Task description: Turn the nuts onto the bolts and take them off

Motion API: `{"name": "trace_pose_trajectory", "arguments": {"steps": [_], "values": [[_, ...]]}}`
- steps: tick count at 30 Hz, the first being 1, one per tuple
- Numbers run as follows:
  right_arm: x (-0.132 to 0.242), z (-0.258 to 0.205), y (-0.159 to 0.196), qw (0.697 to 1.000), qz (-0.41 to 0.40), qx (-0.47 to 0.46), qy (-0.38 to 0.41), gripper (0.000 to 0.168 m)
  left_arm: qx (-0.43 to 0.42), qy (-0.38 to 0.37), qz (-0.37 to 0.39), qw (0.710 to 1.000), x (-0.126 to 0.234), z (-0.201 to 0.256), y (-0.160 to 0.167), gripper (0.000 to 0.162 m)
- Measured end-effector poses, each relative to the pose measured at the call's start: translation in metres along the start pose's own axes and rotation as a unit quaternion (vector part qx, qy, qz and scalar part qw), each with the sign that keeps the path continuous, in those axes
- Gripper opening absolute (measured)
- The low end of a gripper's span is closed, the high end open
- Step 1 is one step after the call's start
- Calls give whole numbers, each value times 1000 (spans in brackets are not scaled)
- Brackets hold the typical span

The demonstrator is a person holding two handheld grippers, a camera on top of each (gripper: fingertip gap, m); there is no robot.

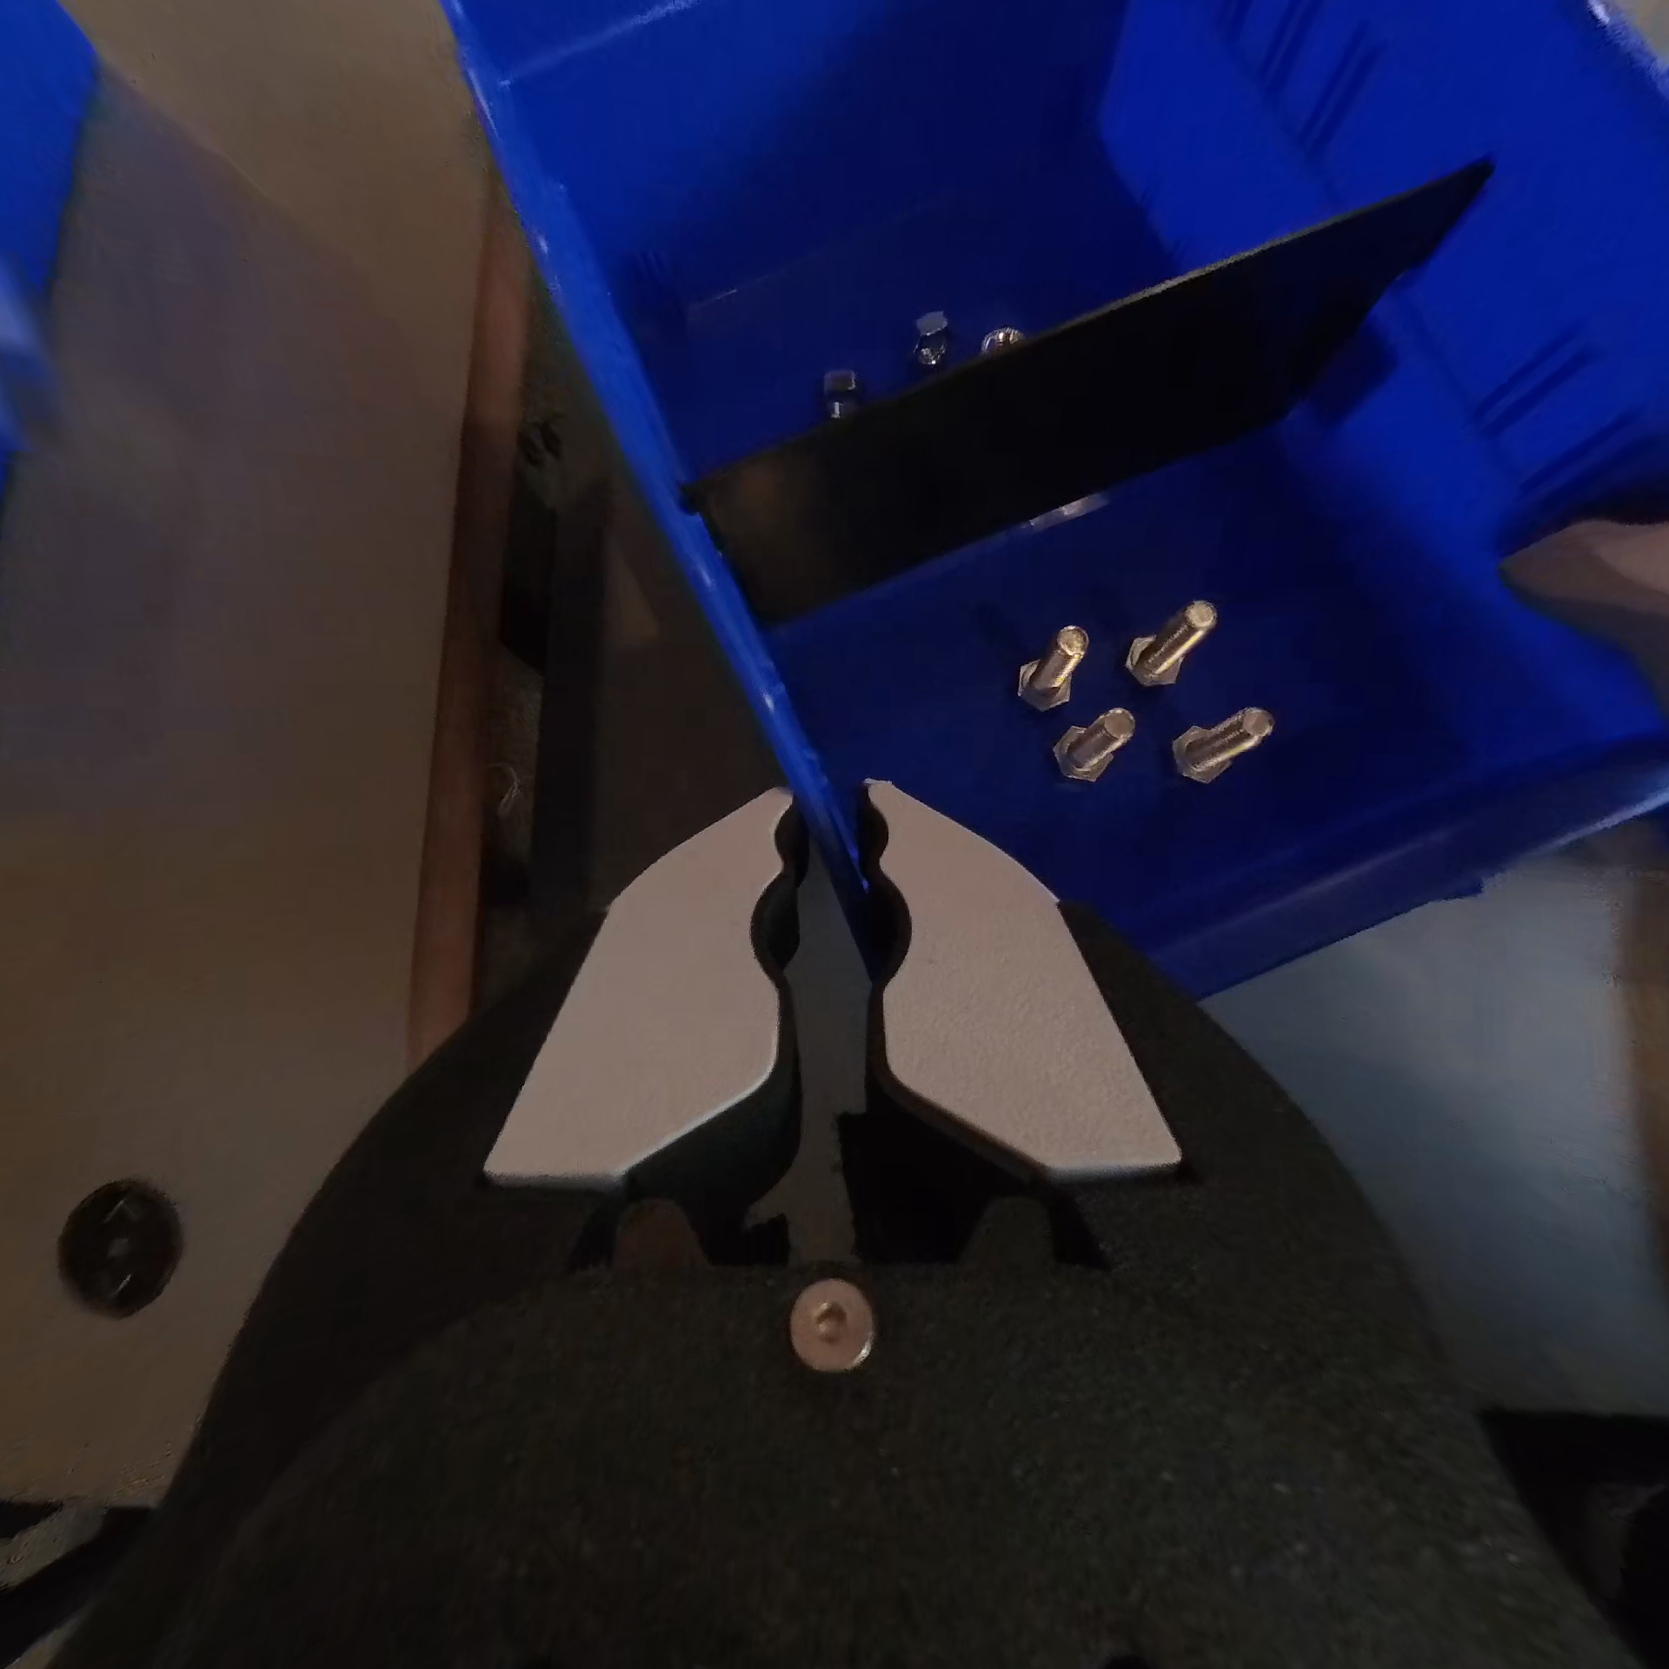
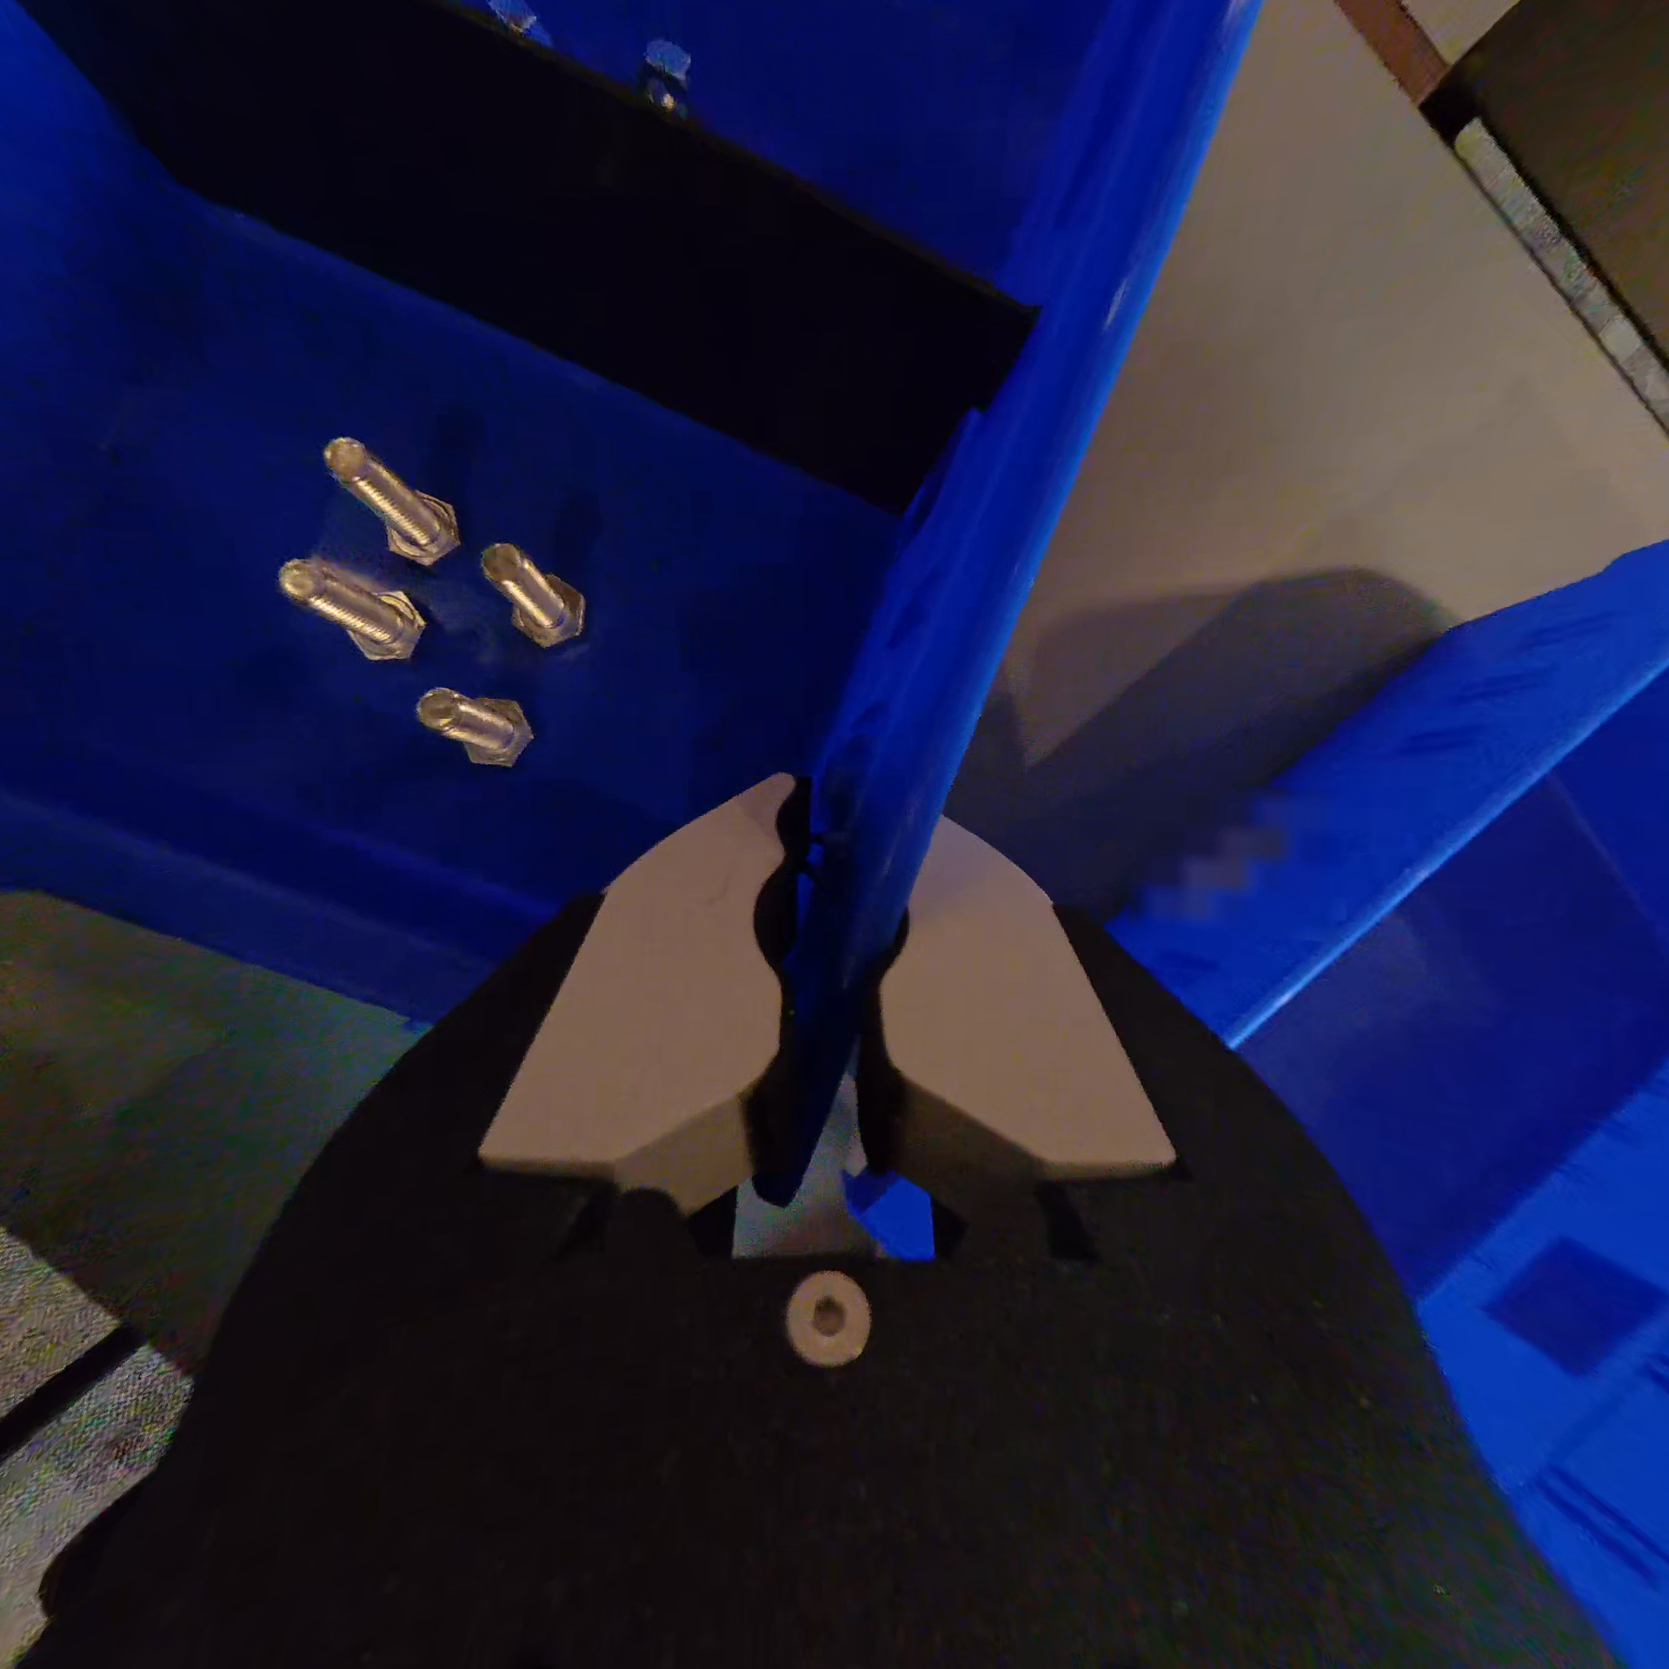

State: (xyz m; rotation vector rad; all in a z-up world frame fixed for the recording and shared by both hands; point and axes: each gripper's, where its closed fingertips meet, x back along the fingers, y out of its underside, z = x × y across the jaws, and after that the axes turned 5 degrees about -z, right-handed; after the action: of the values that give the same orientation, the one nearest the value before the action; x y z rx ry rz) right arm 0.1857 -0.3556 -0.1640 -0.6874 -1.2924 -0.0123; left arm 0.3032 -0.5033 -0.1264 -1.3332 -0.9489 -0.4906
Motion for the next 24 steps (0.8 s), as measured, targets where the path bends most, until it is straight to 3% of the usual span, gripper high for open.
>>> {"name": "trace_pose_trajectory", "arguments": {"steps": [14,24], "values": [[-26,-25,10,1000,-20,-2,-6,19,-19,-7,7,1000,-28,-24,2,7],[-29,-55,21,998,-39,55,-11,39,-16,-8,4,1000,-42,-46,2,6]]}}
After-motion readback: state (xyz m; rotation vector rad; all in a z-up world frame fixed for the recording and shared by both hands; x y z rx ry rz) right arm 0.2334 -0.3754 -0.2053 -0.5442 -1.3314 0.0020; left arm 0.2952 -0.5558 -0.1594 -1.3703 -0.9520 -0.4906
